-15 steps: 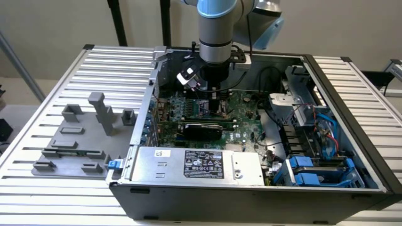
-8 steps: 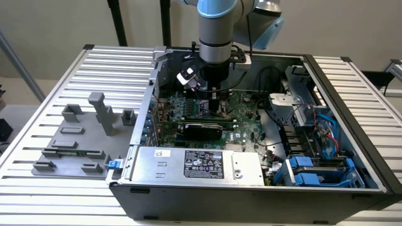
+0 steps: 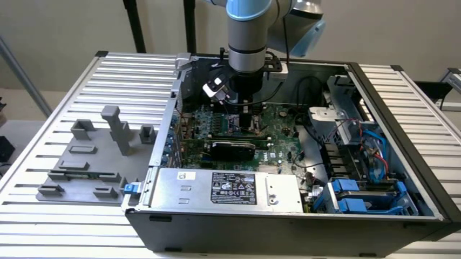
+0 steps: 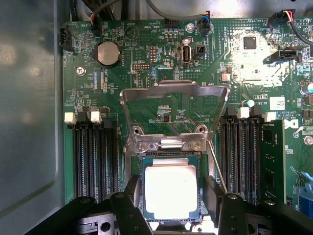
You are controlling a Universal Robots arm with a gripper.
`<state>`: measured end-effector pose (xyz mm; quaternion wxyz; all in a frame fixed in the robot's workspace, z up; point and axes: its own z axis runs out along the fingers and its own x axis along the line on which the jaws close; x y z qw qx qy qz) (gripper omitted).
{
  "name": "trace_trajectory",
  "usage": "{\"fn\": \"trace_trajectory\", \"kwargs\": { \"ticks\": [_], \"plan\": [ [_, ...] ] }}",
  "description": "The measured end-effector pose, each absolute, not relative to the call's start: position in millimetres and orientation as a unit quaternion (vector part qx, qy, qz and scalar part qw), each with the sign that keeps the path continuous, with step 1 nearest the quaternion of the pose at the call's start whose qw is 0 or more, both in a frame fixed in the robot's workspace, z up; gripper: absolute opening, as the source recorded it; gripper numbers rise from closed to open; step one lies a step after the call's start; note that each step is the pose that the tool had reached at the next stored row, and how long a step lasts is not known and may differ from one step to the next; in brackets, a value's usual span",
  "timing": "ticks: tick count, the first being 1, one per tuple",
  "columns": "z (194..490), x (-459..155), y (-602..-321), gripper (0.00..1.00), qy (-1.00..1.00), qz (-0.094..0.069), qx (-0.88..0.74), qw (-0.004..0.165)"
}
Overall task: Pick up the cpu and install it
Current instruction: 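Place the cpu into insertion slot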
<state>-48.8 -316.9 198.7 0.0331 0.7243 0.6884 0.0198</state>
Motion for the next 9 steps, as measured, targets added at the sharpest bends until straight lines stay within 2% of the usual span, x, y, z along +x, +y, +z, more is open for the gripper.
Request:
{"fn": "trace_trajectory", "kwargs": {
  "ticks": [8,9],
  "plan": [
    [214.5,-48.6,-318.0,0.63,0.689,0.015,0.724,0.028],
    [216.4,-48.6,-318.1,0.61,0.689,0.014,0.724,0.028]
  ]
}}
